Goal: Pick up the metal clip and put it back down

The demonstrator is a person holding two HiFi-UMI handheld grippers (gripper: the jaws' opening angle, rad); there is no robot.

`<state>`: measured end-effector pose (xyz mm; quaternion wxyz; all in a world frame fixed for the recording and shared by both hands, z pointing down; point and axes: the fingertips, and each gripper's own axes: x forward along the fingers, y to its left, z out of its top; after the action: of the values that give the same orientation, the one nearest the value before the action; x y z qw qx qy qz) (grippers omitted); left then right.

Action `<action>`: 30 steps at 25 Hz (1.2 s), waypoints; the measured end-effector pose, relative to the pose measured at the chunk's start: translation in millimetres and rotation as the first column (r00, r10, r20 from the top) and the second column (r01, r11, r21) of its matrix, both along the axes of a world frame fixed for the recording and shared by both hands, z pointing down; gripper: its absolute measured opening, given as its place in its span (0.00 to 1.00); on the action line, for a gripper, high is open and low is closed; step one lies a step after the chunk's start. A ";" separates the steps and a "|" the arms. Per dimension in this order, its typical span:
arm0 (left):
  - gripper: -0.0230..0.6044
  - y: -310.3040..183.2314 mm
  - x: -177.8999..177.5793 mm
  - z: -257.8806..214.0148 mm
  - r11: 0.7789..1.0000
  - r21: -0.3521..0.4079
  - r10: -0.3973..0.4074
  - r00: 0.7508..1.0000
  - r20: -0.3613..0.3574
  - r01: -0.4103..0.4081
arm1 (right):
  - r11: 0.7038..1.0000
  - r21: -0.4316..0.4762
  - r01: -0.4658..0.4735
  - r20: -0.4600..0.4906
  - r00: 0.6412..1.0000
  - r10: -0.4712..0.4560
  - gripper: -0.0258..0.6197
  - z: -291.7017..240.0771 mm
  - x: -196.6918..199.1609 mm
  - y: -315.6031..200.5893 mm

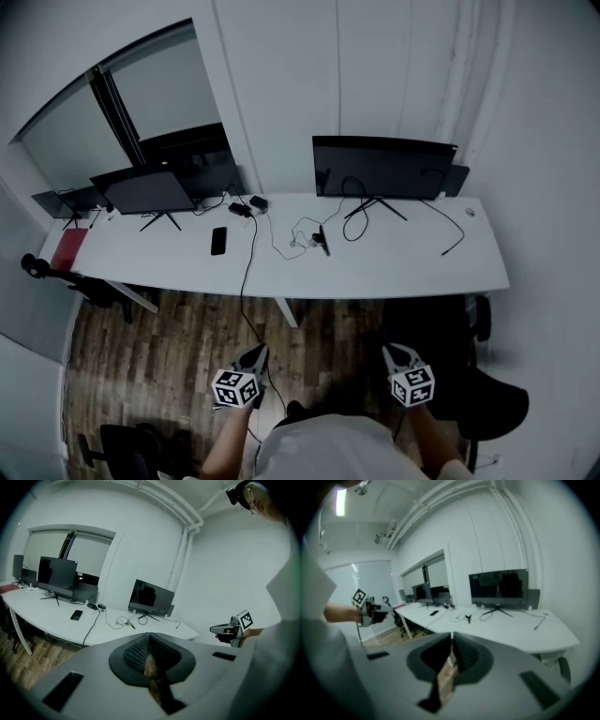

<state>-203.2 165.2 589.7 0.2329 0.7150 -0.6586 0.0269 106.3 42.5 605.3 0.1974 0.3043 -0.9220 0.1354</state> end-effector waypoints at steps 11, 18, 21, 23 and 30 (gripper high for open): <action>0.09 -5.4 -20.5 -22.3 0.997 0.041 0.066 0.997 0.033 -0.067 | 0.994 0.066 -0.083 0.009 0.997 0.083 0.09 -35.8 -13.2 -1.9; 0.09 -9.9 -31.5 -30.1 0.995 0.059 0.081 0.996 0.041 -0.083 | 0.992 0.085 -0.096 0.019 0.995 0.094 0.09 -44.8 -21.7 -3.9; 0.09 -10.3 -34.6 -30.7 0.994 0.061 0.083 0.996 0.043 -0.086 | 0.991 0.088 -0.102 0.021 0.995 0.100 0.09 -47.2 -23.8 -4.7; 0.09 -9.4 -36.0 -30.8 0.995 0.061 0.082 0.996 0.041 -0.084 | 0.990 0.086 -0.108 0.021 0.994 0.106 0.09 -48.5 -23.6 -3.9; 0.09 -6.4 -38.0 -34.6 0.994 0.068 0.088 0.995 0.040 -0.090 | 0.988 0.088 -0.130 0.015 0.991 0.130 0.09 -52.0 -17.6 0.6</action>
<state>-241.1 158.8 555.1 0.1941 0.7507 -0.6309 0.0274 88.7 43.1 553.3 0.1700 0.3716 -0.9063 0.1083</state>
